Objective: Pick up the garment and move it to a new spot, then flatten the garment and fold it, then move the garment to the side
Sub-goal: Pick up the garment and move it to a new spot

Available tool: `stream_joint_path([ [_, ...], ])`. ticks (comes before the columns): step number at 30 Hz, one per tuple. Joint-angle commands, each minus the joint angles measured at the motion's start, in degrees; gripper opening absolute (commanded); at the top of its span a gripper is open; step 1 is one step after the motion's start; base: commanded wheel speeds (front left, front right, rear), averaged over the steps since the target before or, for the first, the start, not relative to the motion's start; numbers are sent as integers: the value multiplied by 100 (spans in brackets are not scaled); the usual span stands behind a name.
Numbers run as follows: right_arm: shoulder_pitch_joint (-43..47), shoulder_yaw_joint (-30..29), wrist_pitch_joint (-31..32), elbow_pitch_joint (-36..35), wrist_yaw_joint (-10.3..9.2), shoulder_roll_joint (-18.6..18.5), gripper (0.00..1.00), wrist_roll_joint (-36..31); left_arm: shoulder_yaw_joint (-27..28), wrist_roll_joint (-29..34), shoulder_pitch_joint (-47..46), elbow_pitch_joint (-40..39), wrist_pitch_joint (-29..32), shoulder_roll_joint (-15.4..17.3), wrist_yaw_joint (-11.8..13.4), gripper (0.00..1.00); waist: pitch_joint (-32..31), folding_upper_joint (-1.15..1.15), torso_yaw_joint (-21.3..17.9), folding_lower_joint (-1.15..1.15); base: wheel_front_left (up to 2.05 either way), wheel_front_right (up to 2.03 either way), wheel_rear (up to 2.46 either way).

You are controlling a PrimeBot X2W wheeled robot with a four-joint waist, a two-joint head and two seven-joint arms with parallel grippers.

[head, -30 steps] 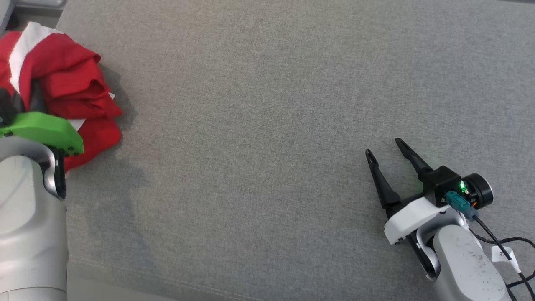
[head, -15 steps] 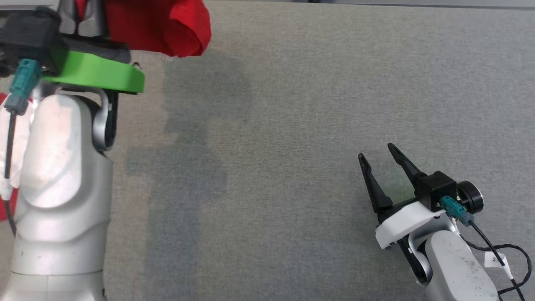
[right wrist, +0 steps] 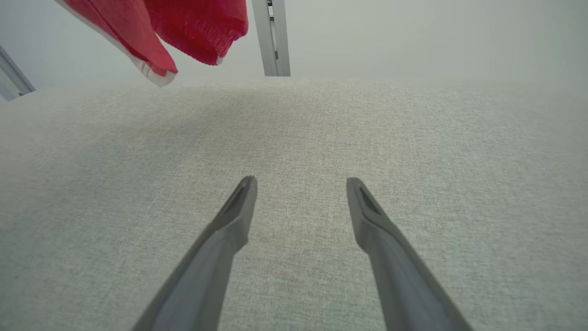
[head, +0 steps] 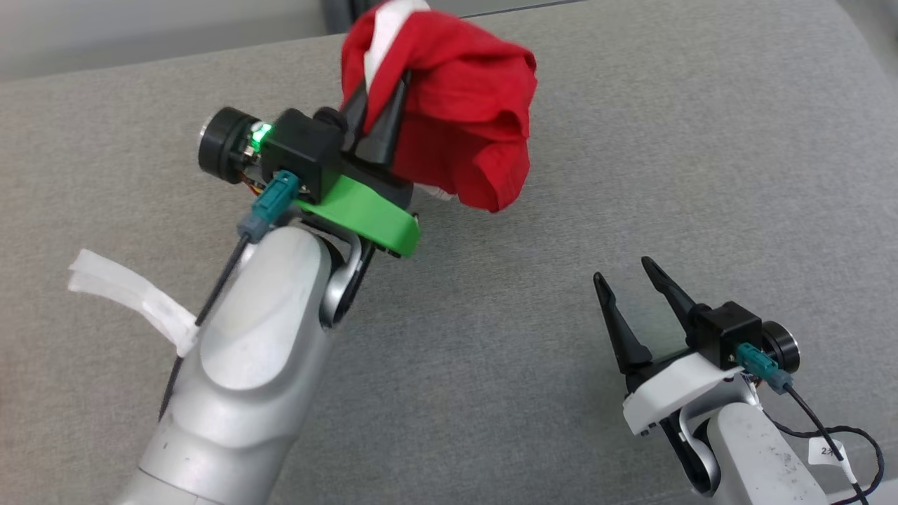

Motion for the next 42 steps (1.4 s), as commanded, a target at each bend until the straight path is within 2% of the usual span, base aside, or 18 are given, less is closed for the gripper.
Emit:
stream_joint_path([
  [1,94,-1,-1,-1,-8,-9,100,29,-86,-81,151,80,-4,8,-9,0,-126,0,-614,0,0,0,0],
  [2,110,-11,-2,-3,-8,-9,100,28,-177,-96,246,147,-4,3,-7,13,-137,0,-667,0,0,0,0],
  [3,132,-15,-2,-6,-8,-8,100,27,-228,-129,322,212,-4,2,23,50,-148,0,-703,0,0,0,0],
  [4,159,-21,-2,-5,-8,-7,100,30,-307,-243,442,292,-4,1,51,100,-156,0,-736,0,0,0,0],
  [9,207,-94,-1,-21,-8,-10,100,15,-343,-431,851,464,-4,0,322,100,-187,0,-734,0,0,0,0],
  [16,300,-272,-1,-49,-8,-12,100,57,307,-197,1666,355,-4,3,556,100,-397,0,-457,0,0,0,0],
  [24,545,-388,-2,-29,-8,-13,100,75,1275,91,2757,-16,-3,5,564,100,-831,0,-120,0,0,0,0],
  [29,788,-443,-1,2,-8,-12,100,50,1628,318,3405,-272,-3,-10,532,100,-1105,0,40,0,0,0,0],
  [37,1096,-391,-2,68,-8,-13,100,-31,1626,149,4228,-540,-3,-11,670,100,-1301,0,149,0,0,0,0],
  [42,1026,-265,-2,-3,-8,-13,100,-13,1538,4,4301,-607,-3,-11,747,100,-1184,0,258,0,0,0,0],
])
